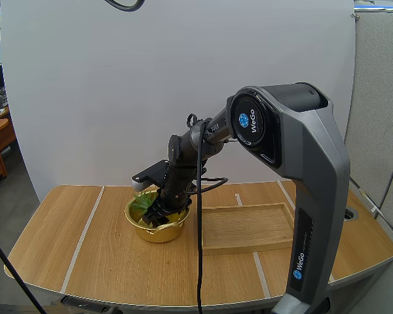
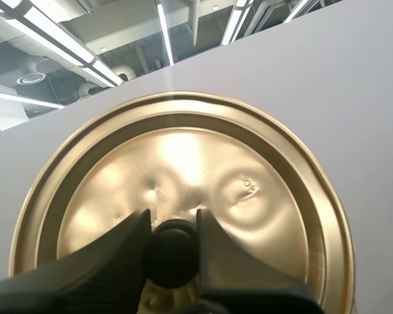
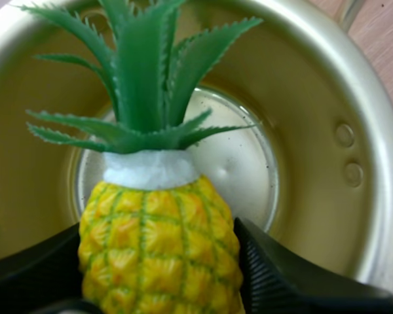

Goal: Open the pot, put the pineapple inside, and close it

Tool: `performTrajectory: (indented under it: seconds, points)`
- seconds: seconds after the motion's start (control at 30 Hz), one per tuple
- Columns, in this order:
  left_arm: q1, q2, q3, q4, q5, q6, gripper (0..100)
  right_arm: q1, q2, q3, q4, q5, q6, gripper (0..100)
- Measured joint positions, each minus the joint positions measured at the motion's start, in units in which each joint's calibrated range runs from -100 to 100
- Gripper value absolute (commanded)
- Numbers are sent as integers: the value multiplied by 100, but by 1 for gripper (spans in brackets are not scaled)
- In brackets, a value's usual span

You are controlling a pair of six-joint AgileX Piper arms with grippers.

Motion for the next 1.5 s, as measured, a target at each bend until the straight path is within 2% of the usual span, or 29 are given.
performTrajectory:
  seconds: [0.07,0.17,0.37,0.53,1.23,1.5]
  points:
    - [0,0,0,0,0,0,0,0,0,-14,-16,24,0,42]
    - [0,0,0,0,0,0,0,0,0,-14,-89,45,109,100]
    - [0,0,0,0,0,0,0,8,-60,-24,-206,7,291,100]
    - [0,0,0,0,0,0,0,8,-508,-24,-241,63,337,100]
    - [0,0,0,0,0,0,0,8,-4099,-9,-241,1642,398,100]
    - [0,0,0,0,0,0,0,8,-5373,538,-219,1932,505,100]
